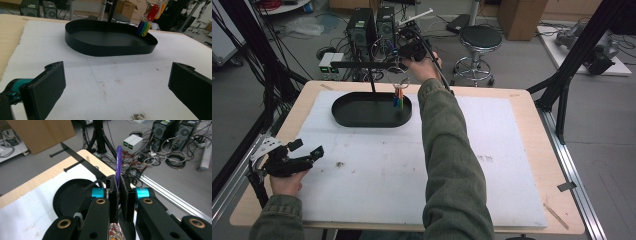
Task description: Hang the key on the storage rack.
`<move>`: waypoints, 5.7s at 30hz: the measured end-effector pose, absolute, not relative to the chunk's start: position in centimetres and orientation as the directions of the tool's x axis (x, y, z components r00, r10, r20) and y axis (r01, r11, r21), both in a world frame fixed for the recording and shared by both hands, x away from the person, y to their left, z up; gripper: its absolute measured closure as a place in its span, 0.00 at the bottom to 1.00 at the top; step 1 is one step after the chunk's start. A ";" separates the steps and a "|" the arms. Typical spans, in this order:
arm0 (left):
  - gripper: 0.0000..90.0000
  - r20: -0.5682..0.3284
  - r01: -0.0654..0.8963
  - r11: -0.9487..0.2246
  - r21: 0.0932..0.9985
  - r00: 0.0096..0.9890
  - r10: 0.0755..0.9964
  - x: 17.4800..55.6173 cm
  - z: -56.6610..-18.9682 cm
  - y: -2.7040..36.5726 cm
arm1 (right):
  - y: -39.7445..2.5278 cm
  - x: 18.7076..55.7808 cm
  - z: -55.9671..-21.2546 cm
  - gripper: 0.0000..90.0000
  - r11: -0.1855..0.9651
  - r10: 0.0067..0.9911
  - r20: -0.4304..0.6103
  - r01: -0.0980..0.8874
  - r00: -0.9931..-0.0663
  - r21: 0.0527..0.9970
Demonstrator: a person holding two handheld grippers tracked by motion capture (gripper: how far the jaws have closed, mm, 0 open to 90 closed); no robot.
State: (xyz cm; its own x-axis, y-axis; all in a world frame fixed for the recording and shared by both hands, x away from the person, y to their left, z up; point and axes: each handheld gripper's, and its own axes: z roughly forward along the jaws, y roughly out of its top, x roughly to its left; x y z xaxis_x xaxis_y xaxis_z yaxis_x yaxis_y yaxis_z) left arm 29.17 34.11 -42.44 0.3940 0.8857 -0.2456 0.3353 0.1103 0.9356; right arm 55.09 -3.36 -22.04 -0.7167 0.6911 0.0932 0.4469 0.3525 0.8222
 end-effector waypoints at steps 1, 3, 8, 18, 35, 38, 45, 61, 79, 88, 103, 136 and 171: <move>0.02 -0.246 0.338 0.109 0.935 0.397 0.884 29.2 -42.5 34.1 | -3.4 55.2 -22.1 0.96 0.352 0.694 0.093 0.450 -0.714 0.821; 0.02 -0.243 0.340 0.103 0.935 0.400 0.884 29.2 -42.5 34.1 | -3.7 55.6 -22.4 0.96 0.347 0.700 0.099 0.458 -0.707 0.818; 0.02 -0.246 0.337 0.110 0.935 0.395 0.885 29.3 -42.5 34.2 | -4.2 56.1 -23.0 0.96 0.335 0.721 0.105 0.477 -0.685 0.812; 0.02 -0.248 0.337 0.112 0.935 0.394 0.885 29.3 -42.5 34.2 | -5.5 56.1 -24.0 0.91 0.297 0.728 0.154 0.509 -0.668 0.808; 0.02 -0.261 0.340 0.124 0.932 0.397 0.880 29.3 -42.5 34.2 | -8.4 53.3 -25.4 0.14 0.393 0.751 0.075 0.535 -0.656 0.748; 0.02 -0.263 0.340 0.125 0.932 0.397 0.879 29.3 -42.5 34.2 | -9.1 52.5 -25.3 0.01 0.412 0.756 0.044 0.528 -0.653 0.742; 0.02 -0.263 0.340 0.125 0.932 0.397 0.880 29.4 -42.5 34.1 | -11.3 50.4 -24.8 0.00 0.427 0.779 0.030 0.566 -0.626 0.706; 0.02 -0.261 0.337 0.124 0.933 0.400 0.879 29.1 -42.3 34.1 | -16.9 45.2 -23.6 0.01 0.371 0.819 0.019 0.553 -0.574 0.746; 0.02 -0.261 0.339 0.123 0.933 0.400 0.879 28.8 -42.3 34.1 | -21.5 40.5 -26.1 0.01 0.335 0.841 0.035 0.570 -0.540 0.750; 0.02 -0.255 0.342 0.115 0.932 0.399 0.881 28.8 -42.4 34.2 | -22.3 38.5 -28.6 0.01 0.322 0.837 0.052 0.568 -0.544 0.757; 0.02 -0.249 0.348 0.105 0.932 0.400 0.882 28.7 -42.4 34.1 | -24.4 35.8 -32.6 0.01 0.308 0.850 0.071 0.601 -0.522 0.737; 0.02 -0.238 0.362 0.083 0.928 0.408 0.881 28.6 -42.5 33.8 | -28.1 29.6 -40.1 0.01 0.189 0.921 0.056 0.571 -0.384 0.799; 0.02 -0.234 0.366 0.076 0.927 0.409 0.882 28.7 -42.5 33.7 | -28.1 25.7 -41.0 0.01 0.106 0.931 0.018 0.317 -0.365 0.943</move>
